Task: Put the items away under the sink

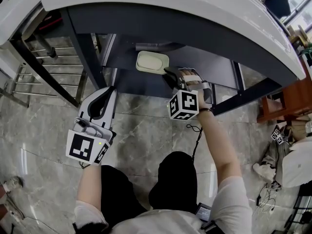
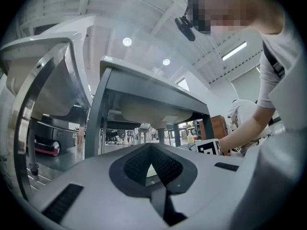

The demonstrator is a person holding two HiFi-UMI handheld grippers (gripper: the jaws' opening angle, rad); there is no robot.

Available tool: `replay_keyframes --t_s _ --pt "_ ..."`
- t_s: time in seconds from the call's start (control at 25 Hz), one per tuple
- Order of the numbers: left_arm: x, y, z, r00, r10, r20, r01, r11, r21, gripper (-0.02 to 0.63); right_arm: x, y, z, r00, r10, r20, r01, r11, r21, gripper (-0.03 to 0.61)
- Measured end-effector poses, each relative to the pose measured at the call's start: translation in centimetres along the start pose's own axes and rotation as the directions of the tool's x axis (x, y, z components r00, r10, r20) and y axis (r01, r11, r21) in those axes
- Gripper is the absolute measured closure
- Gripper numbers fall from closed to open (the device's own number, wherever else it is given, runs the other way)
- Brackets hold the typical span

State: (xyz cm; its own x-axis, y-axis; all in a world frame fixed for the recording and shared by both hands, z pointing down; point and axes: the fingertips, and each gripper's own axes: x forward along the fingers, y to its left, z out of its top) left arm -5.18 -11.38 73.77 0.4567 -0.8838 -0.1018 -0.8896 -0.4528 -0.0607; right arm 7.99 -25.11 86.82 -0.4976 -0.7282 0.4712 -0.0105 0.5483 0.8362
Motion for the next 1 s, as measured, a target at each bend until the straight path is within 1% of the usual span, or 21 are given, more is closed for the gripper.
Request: replay_keyframes --t_s 0.16,0.28,0.36,0.4,0.48,0.52,0.68,0.72,0.84,0.92,1.0 --pt "0.5 0.3 -0.6 1.000 -0.014 -0.001 0.014 1.000 -0.004 0.606 -0.4 0.1 0.1 1.000 -0.012 0.012 0.011 0.999 0.041 0.468" --pt "1.1 0.3 -0.9 0.999 -0.025 -0.025 0.025 1.000 -0.017 0.606 -1.3 0.1 0.4 0.999 -0.005 0.033 0.000 0.989 0.148 0.468" --pt "1.4 0.3 -0.8 0.998 -0.033 -0.052 0.032 0.999 -0.019 0.606 -2.1 -0.2 0.6 0.999 -0.007 0.048 -0.005 0.969 0.248 0.470" --pt "1.5 0.3 -0.6 0.997 -0.037 -0.062 0.035 0.999 -0.021 0.606 -2.5 -0.4 0.8 0.998 -0.015 0.057 -0.003 0.953 0.303 0.497" --pt "1.9 0.4 0.0 0.996 -0.042 -0.079 0.040 0.999 -0.025 0.606 -3.5 -1.0 1.1 0.997 -0.032 0.071 0.000 0.911 0.413 0.556" --pt "2.0 0.3 0.5 0.995 -0.043 -0.088 0.041 0.999 -0.027 0.606 -4.0 -1.2 1.4 0.996 -0.036 0.077 -0.004 0.887 0.461 0.566" --pt "1.9 0.0 3.0 0.993 -0.053 -0.109 0.048 0.997 -0.054 0.606 -6.3 -1.5 3.0 0.995 -0.046 0.089 -0.016 0.802 0.598 0.568" --pt "1.8 -0.1 3.7 0.992 -0.060 -0.110 0.054 0.997 -0.060 0.606 -7.0 -1.7 3.6 0.994 -0.058 0.088 -0.010 0.783 0.622 0.568" --pt "1.4 -0.8 6.1 0.990 -0.078 -0.119 0.071 0.996 -0.061 0.606 -9.6 -3.3 5.5 0.991 -0.106 0.076 0.028 0.743 0.668 0.566" --pt "1.0 -1.3 8.1 0.988 -0.079 -0.135 0.070 0.995 -0.070 0.606 -11.8 -4.8 6.7 0.988 -0.130 0.078 0.036 0.698 0.715 0.566" --pt "0.6 -1.7 10.2 0.985 -0.067 -0.161 0.052 0.994 -0.094 0.606 -14.1 -6.4 8.1 0.984 -0.147 0.100 0.022 0.658 0.753 0.566"
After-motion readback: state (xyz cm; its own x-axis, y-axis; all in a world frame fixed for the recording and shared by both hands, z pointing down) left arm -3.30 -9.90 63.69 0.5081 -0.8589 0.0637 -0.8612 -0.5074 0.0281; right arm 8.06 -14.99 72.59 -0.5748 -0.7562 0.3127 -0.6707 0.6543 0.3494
